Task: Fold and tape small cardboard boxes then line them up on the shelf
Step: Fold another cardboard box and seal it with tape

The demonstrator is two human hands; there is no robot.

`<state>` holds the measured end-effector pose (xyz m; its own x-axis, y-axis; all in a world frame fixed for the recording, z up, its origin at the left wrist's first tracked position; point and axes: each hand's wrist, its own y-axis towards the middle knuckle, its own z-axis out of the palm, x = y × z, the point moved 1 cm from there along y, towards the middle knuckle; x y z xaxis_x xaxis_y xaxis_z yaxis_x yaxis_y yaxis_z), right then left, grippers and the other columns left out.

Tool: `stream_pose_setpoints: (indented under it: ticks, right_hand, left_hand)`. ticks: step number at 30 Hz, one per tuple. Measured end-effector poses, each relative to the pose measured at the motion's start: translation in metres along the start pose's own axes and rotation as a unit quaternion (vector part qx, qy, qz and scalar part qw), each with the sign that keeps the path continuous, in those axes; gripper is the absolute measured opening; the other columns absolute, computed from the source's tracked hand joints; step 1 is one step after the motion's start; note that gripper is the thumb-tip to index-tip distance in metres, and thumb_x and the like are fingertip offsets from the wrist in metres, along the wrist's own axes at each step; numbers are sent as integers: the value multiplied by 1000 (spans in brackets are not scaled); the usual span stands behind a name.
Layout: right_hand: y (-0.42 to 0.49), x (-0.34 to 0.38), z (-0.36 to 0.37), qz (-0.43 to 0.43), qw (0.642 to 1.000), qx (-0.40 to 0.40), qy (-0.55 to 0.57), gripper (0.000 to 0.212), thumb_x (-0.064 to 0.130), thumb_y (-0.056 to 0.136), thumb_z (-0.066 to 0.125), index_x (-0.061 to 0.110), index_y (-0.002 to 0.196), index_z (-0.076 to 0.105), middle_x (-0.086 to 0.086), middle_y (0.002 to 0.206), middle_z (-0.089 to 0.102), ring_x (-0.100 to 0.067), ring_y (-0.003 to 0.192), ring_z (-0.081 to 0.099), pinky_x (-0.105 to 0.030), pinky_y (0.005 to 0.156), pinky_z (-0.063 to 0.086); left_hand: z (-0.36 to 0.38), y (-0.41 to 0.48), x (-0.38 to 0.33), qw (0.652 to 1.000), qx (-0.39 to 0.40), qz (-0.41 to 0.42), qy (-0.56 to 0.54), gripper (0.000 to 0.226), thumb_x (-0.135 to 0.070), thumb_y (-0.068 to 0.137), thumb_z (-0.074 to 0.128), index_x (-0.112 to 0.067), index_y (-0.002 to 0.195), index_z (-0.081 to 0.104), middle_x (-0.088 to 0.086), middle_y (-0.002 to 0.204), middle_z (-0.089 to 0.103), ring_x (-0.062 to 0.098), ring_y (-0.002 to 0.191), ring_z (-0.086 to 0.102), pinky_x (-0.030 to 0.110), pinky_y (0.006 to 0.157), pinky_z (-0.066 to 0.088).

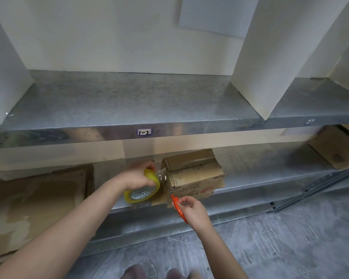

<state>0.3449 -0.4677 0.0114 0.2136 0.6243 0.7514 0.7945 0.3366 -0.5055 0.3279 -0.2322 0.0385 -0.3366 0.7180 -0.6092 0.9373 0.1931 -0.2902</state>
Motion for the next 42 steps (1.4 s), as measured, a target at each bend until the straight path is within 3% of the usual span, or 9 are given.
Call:
stream_pose_setpoints:
  ticks: [6,11,17,22,25,29,34,42]
  right_hand:
    - [4,-2,-8,-93,961,-6,-259,63,79,66,50,33,110,49,9,106,66,-18,102,60,-33,85,46]
    - [-11,-6,-25,-219,881,-117,-404,48,67,76,46,37,114,45,17,110,62,-13,107,52,-35,81,32]
    - [-22,-26,-74,-343,820,-195,-415,38,64,78,52,38,105,57,21,95,64,-7,89,58,-32,71,36]
    - [-9,-71,-132,-309,816,-205,-443,38,66,82,49,39,107,58,21,98,63,-10,90,58,-33,73,34]
    - [11,-97,-169,-263,836,-208,-433,37,64,80,51,40,106,59,21,100,64,-11,93,59,-33,72,31]
    - [59,-115,-210,-183,883,-237,-362,37,52,79,69,34,111,60,14,106,67,-19,100,58,-37,77,32]
    - [126,-107,-228,-161,892,-249,-342,41,56,84,62,28,114,58,2,113,66,-25,110,54,-39,81,31]
    - [198,-108,-225,-122,890,-133,-418,60,62,87,48,19,130,45,-5,127,55,-25,119,47,-38,89,35]
  left_hand:
    - [-2,1,2,999,-10,3,35,45,-29,74,78,-29,112,53,-7,108,52,14,93,51,22,67,38]
    - [6,1,1,999,-27,8,40,46,-34,75,77,-29,114,53,-7,110,52,14,95,50,25,73,39]
    - [15,-1,-6,997,-57,-6,56,48,-34,77,76,-27,118,52,-1,117,54,18,99,50,29,79,41]
    - [24,-2,-13,995,-74,-44,47,50,-32,77,77,-25,120,53,2,118,55,19,99,52,29,78,41]
    - [28,0,-19,992,-88,-68,55,49,-31,77,77,-25,119,53,2,118,56,19,99,53,30,80,43]
    - [31,-1,-27,986,-113,-113,46,47,-32,76,77,-26,117,54,0,116,57,18,98,53,30,79,44]
    - [41,-4,-34,974,-162,-154,34,48,-29,74,80,-23,115,57,2,117,59,22,104,56,30,85,44]
    - [55,-2,-44,959,-204,-194,38,46,-31,72,81,-23,112,59,1,112,62,19,99,57,27,81,44]
